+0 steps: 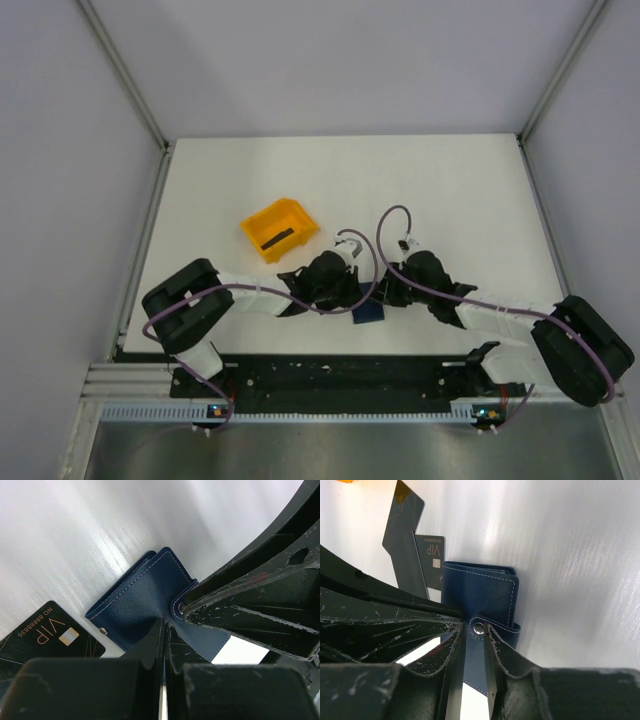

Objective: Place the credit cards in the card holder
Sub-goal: Close the card holder at the center of the board.

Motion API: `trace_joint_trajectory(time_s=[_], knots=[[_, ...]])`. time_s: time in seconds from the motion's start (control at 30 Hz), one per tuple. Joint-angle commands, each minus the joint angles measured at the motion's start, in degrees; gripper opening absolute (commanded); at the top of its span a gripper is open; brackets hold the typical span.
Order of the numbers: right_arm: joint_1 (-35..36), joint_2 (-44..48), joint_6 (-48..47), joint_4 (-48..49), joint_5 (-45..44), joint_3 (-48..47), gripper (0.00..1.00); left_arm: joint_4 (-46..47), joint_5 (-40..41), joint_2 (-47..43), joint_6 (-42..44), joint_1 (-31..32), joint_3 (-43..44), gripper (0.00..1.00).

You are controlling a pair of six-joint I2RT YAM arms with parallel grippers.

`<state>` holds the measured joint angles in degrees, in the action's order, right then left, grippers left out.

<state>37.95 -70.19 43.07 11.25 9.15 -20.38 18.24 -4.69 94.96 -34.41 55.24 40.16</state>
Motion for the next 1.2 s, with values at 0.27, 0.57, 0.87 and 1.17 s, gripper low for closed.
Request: trace_joint_trajectory(time_s=[0.27,0.57,0.87,1.17], knots=[[-0.43,0.57,-0.62,0.27,1.31,-1.50,0.21,-4.53,0.03,-1.27,0.49,0.39,-1.31,0.00],[-0.51,9.37,-2.11,-7.37,-3.26,-3.61,0.22,-4.27,0.03,-1.27,0.49,0.39,-1.40,0.00],[-0.51,5.43,-2.82,-9.49,-3.52,-5.11,0.21,-4.27,-0.06,-1.18,0.40,0.39,-1.40,0.00],[-0.51,1.99,-2.55,-7.03,-1.68,-4.93,0.21,-4.26,-0.06,-1.09,0.31,0.39,-1.32,0.00]])
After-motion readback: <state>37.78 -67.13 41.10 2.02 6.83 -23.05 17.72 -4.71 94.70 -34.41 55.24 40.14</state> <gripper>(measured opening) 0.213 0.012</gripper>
